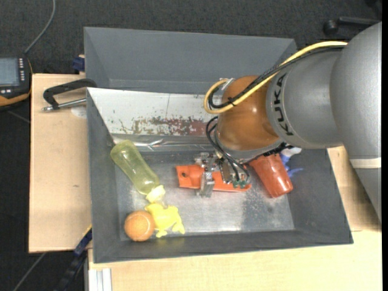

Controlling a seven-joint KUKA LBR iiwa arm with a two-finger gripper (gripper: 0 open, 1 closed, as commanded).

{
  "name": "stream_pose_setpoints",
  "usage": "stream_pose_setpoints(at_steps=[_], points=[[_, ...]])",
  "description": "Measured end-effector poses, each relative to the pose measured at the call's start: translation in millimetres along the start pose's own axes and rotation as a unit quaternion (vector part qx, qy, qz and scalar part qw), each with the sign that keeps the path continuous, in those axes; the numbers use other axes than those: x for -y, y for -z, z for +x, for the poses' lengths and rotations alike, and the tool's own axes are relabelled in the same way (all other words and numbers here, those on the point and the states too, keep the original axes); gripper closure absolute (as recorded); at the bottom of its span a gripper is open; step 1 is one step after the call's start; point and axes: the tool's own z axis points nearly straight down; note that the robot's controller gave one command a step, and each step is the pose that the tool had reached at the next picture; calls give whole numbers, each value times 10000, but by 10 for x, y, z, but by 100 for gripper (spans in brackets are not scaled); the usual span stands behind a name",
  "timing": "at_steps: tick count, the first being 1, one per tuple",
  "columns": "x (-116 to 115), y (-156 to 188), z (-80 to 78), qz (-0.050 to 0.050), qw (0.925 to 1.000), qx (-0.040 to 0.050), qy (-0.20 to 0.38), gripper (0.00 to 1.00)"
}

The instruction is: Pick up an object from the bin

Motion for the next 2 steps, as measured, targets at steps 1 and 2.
stream_pose_setpoints(at_steps=[1, 2], points=[[-1, 18, 4, 0, 10000, -5, 0, 100], [-2, 117, 15, 0, 10000, -26, 1, 100]])
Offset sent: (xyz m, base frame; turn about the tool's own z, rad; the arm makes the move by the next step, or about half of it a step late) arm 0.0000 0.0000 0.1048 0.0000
